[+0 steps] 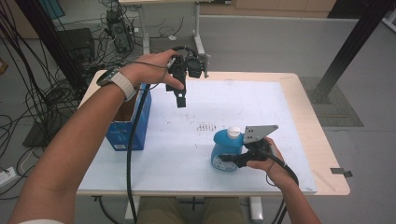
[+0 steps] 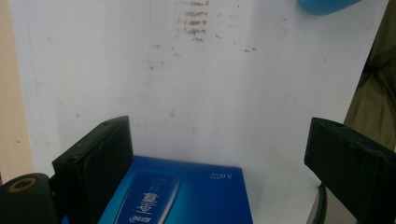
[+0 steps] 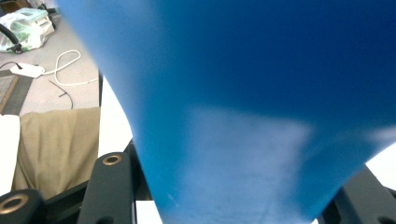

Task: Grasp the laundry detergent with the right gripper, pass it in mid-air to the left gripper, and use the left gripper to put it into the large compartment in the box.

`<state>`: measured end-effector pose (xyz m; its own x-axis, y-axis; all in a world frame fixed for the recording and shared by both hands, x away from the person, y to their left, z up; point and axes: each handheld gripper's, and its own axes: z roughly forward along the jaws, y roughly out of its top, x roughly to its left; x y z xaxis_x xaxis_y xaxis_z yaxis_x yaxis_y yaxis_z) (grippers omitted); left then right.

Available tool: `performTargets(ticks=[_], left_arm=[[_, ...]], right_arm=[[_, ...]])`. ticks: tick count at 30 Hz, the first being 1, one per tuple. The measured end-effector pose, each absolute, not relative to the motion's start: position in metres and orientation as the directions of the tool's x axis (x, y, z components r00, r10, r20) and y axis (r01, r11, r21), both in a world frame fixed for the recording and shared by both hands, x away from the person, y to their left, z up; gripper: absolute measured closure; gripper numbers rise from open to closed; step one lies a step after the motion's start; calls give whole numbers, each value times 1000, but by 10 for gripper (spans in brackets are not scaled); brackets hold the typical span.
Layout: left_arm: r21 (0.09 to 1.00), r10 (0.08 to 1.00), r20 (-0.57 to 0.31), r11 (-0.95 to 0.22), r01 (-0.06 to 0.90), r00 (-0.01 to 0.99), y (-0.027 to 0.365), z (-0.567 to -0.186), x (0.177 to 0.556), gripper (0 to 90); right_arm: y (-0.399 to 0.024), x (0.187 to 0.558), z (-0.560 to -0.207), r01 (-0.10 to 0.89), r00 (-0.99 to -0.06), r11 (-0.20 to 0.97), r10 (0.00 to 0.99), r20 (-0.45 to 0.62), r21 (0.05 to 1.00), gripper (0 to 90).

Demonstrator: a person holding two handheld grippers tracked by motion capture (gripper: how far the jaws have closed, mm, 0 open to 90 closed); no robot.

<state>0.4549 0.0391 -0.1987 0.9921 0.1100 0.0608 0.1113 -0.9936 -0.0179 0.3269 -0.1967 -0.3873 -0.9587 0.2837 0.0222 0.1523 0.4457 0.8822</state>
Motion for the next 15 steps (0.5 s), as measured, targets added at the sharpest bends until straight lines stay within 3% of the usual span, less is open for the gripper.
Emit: performTargets(ticks=[15], left_arm=[[6, 95, 45, -995, 95, 994, 41, -185, 435, 81]], right_arm=[[-194, 335, -350, 125, -971, 474, 238, 10, 872, 438]])
